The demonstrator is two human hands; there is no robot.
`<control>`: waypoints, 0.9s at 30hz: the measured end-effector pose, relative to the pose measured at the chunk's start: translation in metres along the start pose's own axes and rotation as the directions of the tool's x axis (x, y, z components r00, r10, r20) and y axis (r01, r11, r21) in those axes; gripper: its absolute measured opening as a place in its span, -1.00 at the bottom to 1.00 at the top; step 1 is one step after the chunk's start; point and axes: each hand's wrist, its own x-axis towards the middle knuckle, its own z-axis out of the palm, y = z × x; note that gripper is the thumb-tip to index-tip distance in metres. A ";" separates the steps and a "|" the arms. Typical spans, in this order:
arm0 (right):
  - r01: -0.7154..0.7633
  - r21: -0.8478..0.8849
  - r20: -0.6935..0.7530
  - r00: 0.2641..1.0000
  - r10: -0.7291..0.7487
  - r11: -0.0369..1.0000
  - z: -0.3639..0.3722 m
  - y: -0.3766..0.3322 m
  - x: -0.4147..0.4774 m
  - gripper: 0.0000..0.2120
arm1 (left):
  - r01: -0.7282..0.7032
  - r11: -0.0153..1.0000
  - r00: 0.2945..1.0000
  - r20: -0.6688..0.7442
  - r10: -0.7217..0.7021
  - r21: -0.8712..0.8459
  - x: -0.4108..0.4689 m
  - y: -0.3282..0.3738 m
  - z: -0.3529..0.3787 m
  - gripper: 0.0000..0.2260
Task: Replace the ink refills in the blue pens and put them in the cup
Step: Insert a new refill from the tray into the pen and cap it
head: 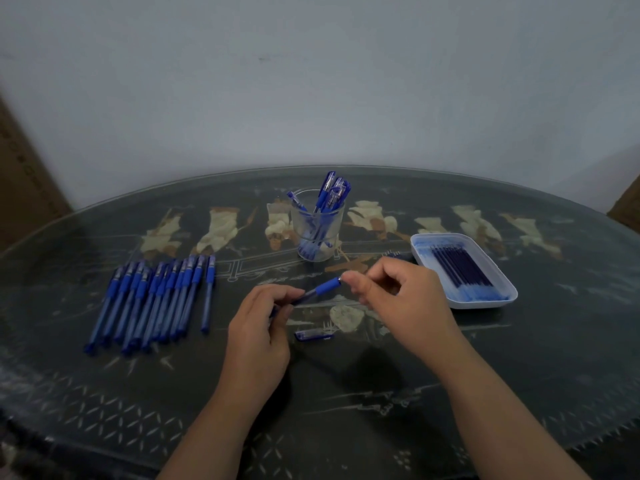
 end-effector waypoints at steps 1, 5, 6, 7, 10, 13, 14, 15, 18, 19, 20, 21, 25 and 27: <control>-0.018 0.006 -0.011 1.000 0.018 1.000 0.000 0.000 0.000 -0.66 | 0.000 1.000 1.000 -0.001 0.000 0.002 0.000 0.000 0.000 -0.60; -0.009 0.072 0.079 0.997 0.003 0.997 -0.005 0.003 0.000 -0.85 | 0.016 1.000 1.000 -0.002 -0.016 -0.005 0.000 -0.001 0.000 -0.60; 0.005 0.084 0.095 0.995 -0.013 0.996 -0.005 0.004 0.001 -0.81 | 0.013 1.000 1.000 0.001 -0.013 -0.003 0.000 0.000 0.000 -0.60; 0.024 0.066 0.091 0.995 -0.030 0.998 -0.005 0.004 0.000 -0.83 | 0.006 1.000 1.000 0.002 -0.006 0.000 0.000 0.000 0.000 -0.59; -0.017 0.032 0.016 1.000 0.017 0.999 0.001 0.000 -0.001 -0.74 | -0.006 1.000 1.000 0.002 0.006 0.004 0.000 -0.001 0.000 -0.58; -0.049 0.048 0.022 0.999 0.048 0.998 -0.001 0.001 -0.001 -0.66 | 0.006 1.000 1.000 0.005 -0.006 0.000 0.000 0.000 0.000 -0.56; -0.047 0.073 0.051 0.998 0.044 0.996 -0.002 0.003 -0.001 -0.76 | 0.006 1.000 1.000 0.006 -0.006 -0.001 0.000 0.000 0.000 -0.57; -0.025 0.071 0.076 0.997 0.020 0.997 -0.002 0.005 -0.001 -0.82 | 0.006 1.000 1.000 0.008 -0.006 0.000 0.000 0.000 0.000 -0.58; 0.009 0.039 0.045 0.999 -0.011 0.999 0.003 0.004 -0.002 -0.93 | 0.006 1.000 1.000 0.011 -0.006 0.007 0.000 -0.001 0.000 -0.61; 0.008 0.037 0.010 1.000 -0.009 0.999 0.005 0.002 -0.002 -0.79 | 0.006 1.000 1.000 0.012 -0.006 0.008 0.000 -0.002 0.000 -0.61; 0.001 0.042 -0.008 1.000 -0.001 0.999 0.006 0.002 -0.003 -0.69 | 0.009 1.000 1.000 0.014 -0.009 0.007 0.000 -0.002 0.001 -0.61; -0.003 0.054 -0.001 1.000 0.003 0.999 0.006 0.003 -0.003 -0.66 | 0.014 1.000 1.000 0.014 -0.014 0.004 -0.001 -0.002 0.001 -0.61; 0.002 0.103 0.039 0.999 -0.006 0.995 0.003 0.005 -0.001 -0.88 | 0.021 1.000 1.000 0.011 -0.021 0.006 0.000 -0.001 0.001 -0.61; -0.005 0.089 0.018 1.000 0.003 0.996 0.005 0.006 -0.001 -0.96 | 0.015 1.000 1.000 0.012 -0.015 0.014 0.000 -0.002 0.001 -0.62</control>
